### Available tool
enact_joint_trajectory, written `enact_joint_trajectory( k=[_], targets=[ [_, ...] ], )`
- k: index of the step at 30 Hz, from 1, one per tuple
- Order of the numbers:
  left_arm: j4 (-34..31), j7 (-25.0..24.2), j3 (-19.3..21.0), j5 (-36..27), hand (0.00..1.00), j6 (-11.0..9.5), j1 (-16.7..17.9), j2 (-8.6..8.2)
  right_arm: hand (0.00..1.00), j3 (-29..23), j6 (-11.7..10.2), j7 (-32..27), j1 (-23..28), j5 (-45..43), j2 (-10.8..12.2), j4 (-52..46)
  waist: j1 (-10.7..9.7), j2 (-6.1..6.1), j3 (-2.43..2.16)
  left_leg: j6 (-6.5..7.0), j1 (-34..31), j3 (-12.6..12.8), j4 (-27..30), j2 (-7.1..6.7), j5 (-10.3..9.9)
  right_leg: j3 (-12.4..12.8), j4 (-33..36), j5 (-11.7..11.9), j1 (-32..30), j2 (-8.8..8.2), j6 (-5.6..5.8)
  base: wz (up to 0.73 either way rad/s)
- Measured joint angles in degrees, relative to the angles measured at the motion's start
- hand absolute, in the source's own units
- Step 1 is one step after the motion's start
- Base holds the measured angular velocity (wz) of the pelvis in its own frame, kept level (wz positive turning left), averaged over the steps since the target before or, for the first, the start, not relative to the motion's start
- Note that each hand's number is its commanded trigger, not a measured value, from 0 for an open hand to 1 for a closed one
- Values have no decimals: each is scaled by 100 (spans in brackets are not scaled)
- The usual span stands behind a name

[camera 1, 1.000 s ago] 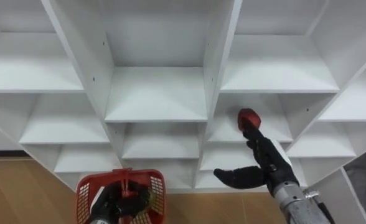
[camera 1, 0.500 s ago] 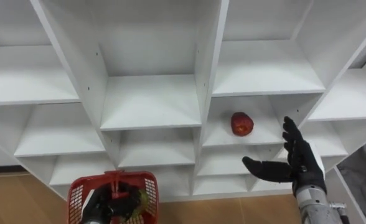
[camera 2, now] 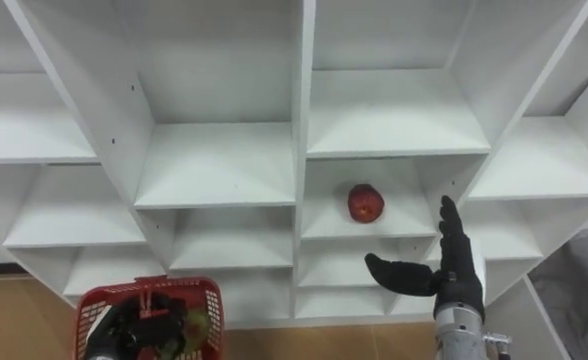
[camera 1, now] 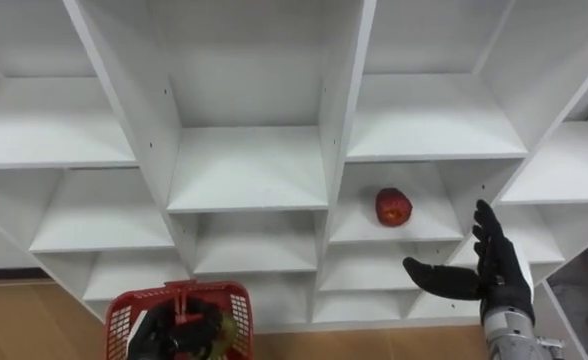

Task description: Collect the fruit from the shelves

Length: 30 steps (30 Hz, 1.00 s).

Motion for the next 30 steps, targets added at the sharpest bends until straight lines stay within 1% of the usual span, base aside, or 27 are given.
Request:
enact_joint_trajectory(
  k=[2,5,7,9,10,12,13,14,16,17,18,19,21,23,26,27,29,30],
  targets=[
    [3,-7,5,2,100,0,4,0,0,-4,0,23,-11,2,-32,10,15,-20,1,-1,-4,-14,4,-1,-1,-16,-3,-1,3,-2,-1,3],
    [7,-105,7,-9,100,0,5,5,0,-3,0,155,-89,30,-152,102,70,-10,1,-2,-57,-43,68,2,-28,-42,9,-13,-10,-6,-8,3],
    [-8,-120,-4,-7,100,0,5,31,0,-4,2,184,-284,50,-196,357,70,-12,-5,-2,-227,-95,253,16,-94,-125,37,-28,-90,-8,-15,15],
    [-8,-134,-3,48,100,2,3,45,0,-4,8,203,-538,55,-257,664,82,-28,-11,-1,-376,-171,332,9,-95,-186,110,-40,-215,-20,-21,19],
    [-7,-171,2,122,100,15,4,45,0,-4,6,216,-744,52,-298,966,114,-41,-12,1,-465,-197,400,10,-97,-224,120,-41,-259,-23,-22,19],
    [-8,-240,1,183,100,33,4,38,0,-5,11,234,-899,50,-362,1298,159,-61,-18,4,-594,-232,487,15,-105,-310,142,-44,-332,-31,-25,18],
    [-5,-246,2,157,100,34,4,46,0,-3,15,235,-979,65,-373,1410,267,-69,-12,4,-655,-236,520,16,-110,-316,219,-65,-376,-39,-30,9],
    [4,-244,7,122,100,35,0,59,0,0,12,234,-1087,111,-373,1570,300,-88,2,4,-741,-247,578,15,-112,-327,304,-93,-464,-50,-35,8],
    [8,-243,46,96,100,32,-1,69,0,2,12,230,-1244,156,-376,1773,329,-112,12,7,-906,-316,670,13,-120,-354,387,-110,-592,-57,-40,13],
    [66,-254,79,93,100,33,-28,85,0,1,13,226,-1370,236,-390,1911,400,-136,21,7,-998,-325,706,18,-121,-350,448,-117,-701,-57,-46,6],
    [104,-259,100,93,100,35,-47,89,0,1,13,222,-1437,264,-412,1981,437,-148,26,6,-1031,-326,714,20,-120,-346,473,-118,-744,-57,-47,0],
    [182,-268,156,98,100,42,-66,86,0,-8,14,212,-1547,289,-481,2106,449,-155,29,10,-1116,-358,793,21,-123,-390,505,-118,-799,-65,-47,7],
    [241,-287,256,91,100,93,-52,94,0,-11,15,167,-1707,295,-653,2202,474,-153,31,15,-1238,-381,848,20,-126,-471,549,-117,-890,-85,-48,12],
    [244,-286,263,92,100,98,-60,151,0,-11,15,105,-1852,302,-715,2230,460,-152,28,18,-1427,-436,968,21,-128,-510,614,-118,-1027,-89,-52,13],
    [281,-251,262,95,100,112,-171,188,0,7,7,-16,-2135,200,-726,2374,480,-107,43,21,-1745,-511,1199,42,-146,-554,722,-107,-1260,-69,-71,10],
    [299,-231,261,96,100,119,-202,188,0,12,7,-34,-2183,176,-725,2453,495,-102,40,22,-1788,-520,1220,42,-147,-560,734,-105,-1297,-68,-75,11],
    [298,-215,247,94,100,126,-312,192,0,12,9,-129,-2367,-70,-733,2725,582,-63,52,27,-2017,-552,1321,50,-152,-596,842,-105,-1505,-72,-78,6],
    [298,-217,231,96,100,126,-355,201,0,15,8,-185,-2451,-132,-734,2814,619,-38,69,29,-2137,-570,1384,50,-151,-611,904,-105,-1613,-76,-82,7]
  ],
)
